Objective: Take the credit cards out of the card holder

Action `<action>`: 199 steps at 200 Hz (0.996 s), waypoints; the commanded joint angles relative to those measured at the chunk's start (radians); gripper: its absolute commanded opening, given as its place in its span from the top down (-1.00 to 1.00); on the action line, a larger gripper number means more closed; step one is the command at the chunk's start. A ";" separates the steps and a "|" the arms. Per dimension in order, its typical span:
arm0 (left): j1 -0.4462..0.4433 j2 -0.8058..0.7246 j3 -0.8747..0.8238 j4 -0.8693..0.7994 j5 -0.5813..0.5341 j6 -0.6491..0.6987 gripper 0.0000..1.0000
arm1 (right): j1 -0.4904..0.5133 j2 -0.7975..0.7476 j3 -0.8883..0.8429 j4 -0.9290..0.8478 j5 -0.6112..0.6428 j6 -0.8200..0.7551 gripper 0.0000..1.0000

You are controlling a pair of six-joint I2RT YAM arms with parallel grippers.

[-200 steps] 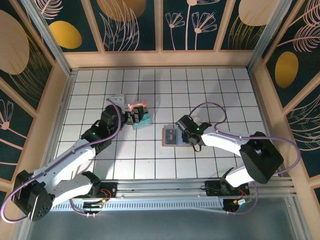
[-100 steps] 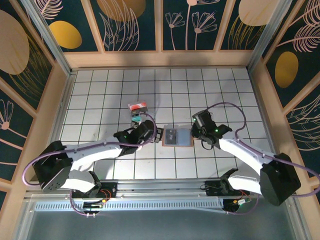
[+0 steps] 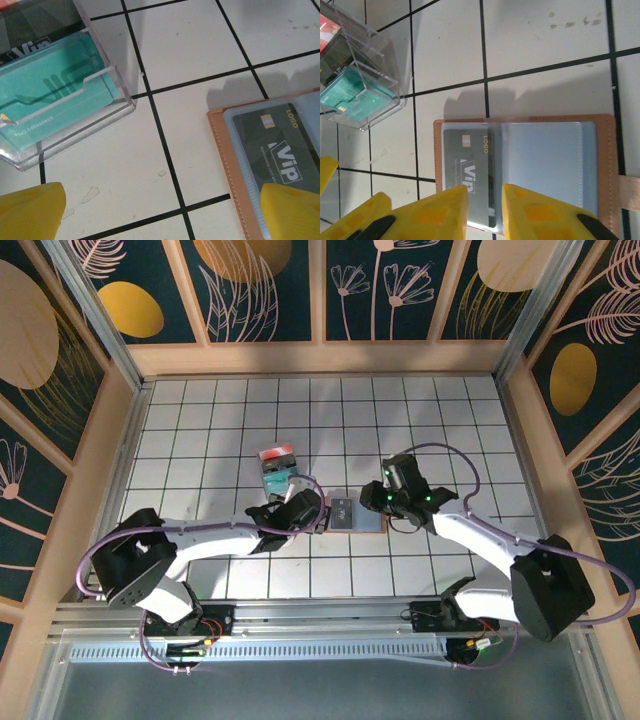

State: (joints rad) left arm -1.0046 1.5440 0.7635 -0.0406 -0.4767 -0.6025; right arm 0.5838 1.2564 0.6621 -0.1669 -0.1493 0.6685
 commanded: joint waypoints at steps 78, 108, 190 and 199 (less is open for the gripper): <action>-0.005 0.100 -0.011 0.035 -0.010 -0.079 -0.98 | 0.037 0.233 0.032 0.116 -0.088 0.014 0.58; -0.004 0.076 -0.032 0.035 -0.035 -0.117 -0.98 | 0.038 0.291 0.052 0.127 -0.096 -0.004 0.56; -0.002 -0.020 -0.056 -0.041 -0.233 -0.262 -0.98 | 0.081 0.461 0.161 0.134 -0.153 -0.065 0.54; -0.002 -0.032 -0.064 -0.042 -0.247 -0.287 -0.98 | 0.096 0.477 0.185 0.118 -0.150 -0.073 0.54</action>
State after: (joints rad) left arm -1.0046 1.5517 0.7238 -0.0437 -0.6319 -0.7948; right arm 0.6384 1.6817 0.7967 -0.0196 -0.2855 0.6338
